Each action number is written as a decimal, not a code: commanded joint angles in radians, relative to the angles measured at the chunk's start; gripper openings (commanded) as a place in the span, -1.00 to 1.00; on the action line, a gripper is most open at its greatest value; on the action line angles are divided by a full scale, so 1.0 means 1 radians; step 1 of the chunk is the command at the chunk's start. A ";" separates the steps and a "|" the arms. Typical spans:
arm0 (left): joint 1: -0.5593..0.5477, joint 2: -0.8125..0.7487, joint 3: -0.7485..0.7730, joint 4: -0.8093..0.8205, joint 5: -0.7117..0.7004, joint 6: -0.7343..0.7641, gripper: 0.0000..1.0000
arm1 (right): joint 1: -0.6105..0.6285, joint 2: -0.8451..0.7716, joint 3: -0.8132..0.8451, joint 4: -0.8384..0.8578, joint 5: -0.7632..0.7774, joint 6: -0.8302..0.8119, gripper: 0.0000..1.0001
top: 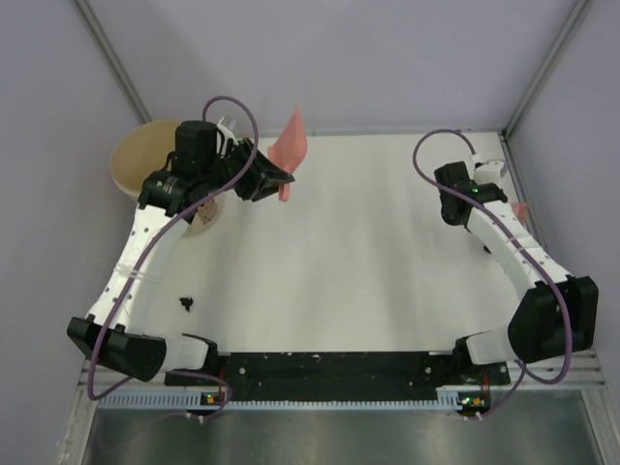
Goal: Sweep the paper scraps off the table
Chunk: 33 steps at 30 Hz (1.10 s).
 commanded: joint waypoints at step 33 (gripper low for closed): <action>-0.154 -0.099 -0.169 -0.219 -0.228 0.217 -1.00 | -0.032 -0.390 -0.134 0.445 -1.449 -0.077 -1.00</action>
